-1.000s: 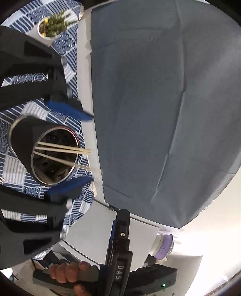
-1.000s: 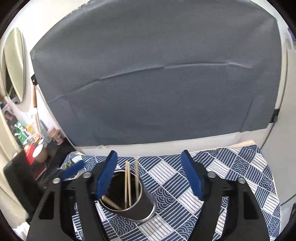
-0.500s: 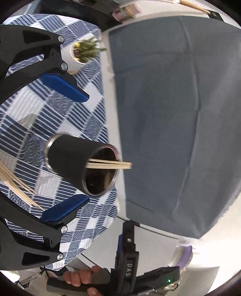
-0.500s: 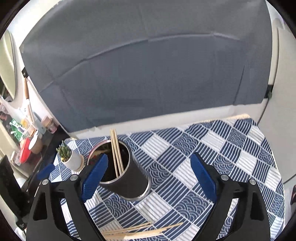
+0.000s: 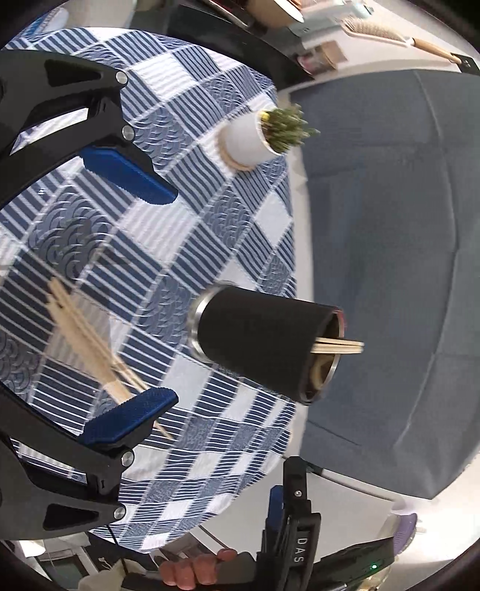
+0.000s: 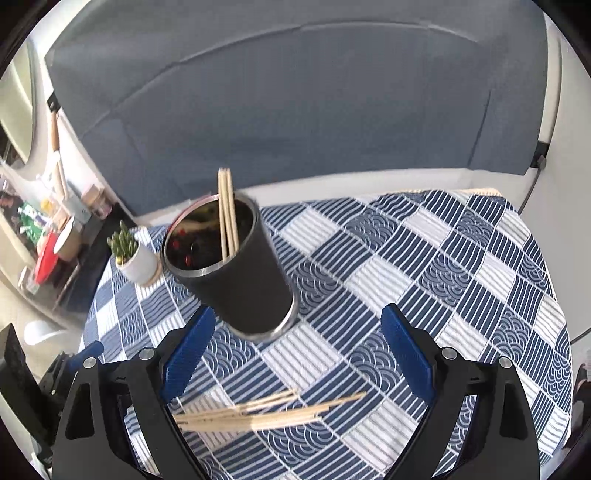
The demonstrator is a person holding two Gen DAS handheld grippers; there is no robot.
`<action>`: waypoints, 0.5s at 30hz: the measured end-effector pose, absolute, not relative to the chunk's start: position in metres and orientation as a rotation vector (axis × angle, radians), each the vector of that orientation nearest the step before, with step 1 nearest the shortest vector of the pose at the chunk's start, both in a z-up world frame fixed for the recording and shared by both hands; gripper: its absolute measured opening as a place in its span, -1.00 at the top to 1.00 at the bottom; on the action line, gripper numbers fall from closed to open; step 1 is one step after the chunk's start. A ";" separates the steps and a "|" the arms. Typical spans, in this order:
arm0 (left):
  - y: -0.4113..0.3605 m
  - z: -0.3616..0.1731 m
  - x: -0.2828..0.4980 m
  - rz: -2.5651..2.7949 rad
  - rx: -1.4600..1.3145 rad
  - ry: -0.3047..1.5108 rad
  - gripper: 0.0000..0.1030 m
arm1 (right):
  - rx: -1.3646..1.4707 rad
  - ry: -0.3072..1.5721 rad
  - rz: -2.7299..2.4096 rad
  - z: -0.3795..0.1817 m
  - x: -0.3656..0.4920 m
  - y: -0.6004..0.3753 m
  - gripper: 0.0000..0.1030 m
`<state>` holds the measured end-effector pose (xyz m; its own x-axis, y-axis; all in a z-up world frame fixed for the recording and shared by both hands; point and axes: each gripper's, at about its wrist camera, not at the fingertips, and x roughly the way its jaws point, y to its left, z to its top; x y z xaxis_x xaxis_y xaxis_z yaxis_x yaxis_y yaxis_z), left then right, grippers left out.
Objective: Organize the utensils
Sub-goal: 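Raise the left tool and move it back toward the loose wooden sticks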
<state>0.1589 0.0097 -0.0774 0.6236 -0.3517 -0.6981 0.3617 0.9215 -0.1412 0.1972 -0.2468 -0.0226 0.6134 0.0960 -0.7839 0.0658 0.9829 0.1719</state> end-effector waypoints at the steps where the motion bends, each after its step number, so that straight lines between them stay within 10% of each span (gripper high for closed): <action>1: 0.011 -0.079 0.155 -0.403 0.014 0.803 -0.89 | 0.187 0.918 0.021 -0.025 0.195 -0.245 -0.69; 15: 0.021 -0.102 0.099 -0.331 0.037 0.905 -0.89 | 0.192 1.016 0.069 -0.065 0.155 -0.225 -0.69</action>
<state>0.0991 0.0206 -0.1024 0.5702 -0.2670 -0.7769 0.2976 0.9486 -0.1076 0.1553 -0.2253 -0.0652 0.5262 0.1467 -0.8376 0.0315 0.9810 0.1916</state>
